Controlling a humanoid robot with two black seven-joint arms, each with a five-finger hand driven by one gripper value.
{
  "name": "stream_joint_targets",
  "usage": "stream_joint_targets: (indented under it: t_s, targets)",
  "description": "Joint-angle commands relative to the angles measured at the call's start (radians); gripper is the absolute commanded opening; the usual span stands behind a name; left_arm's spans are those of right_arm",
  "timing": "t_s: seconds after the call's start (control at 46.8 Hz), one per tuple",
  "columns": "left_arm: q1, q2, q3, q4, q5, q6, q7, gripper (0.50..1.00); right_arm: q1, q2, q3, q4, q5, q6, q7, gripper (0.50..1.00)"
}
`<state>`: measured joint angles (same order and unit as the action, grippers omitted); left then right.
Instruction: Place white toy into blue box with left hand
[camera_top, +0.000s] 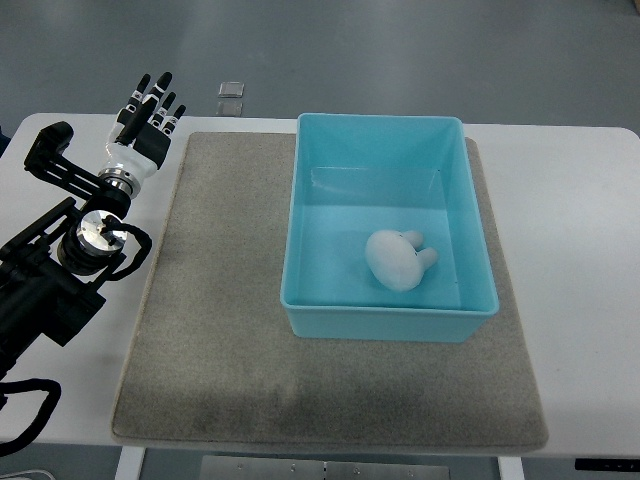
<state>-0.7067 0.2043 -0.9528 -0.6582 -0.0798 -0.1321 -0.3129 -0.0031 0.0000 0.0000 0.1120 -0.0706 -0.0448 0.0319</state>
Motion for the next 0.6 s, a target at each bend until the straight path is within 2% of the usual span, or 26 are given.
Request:
stream_joint_targets:
  t_s: [0.0,0.577]
  targets:
    - [0.001,-0.008,0.002,-0.001,0.0,0.0,0.0,0.996,0.0,0.0,0.0,0.0,0.0,-0.001,-0.001,0.936]
    - [0.001,-0.034,0.006,-0.001,0.0,0.014,-0.002,0.996,0.002,0.0,-0.003,0.043,-0.009,0.0,-0.001,0.936]
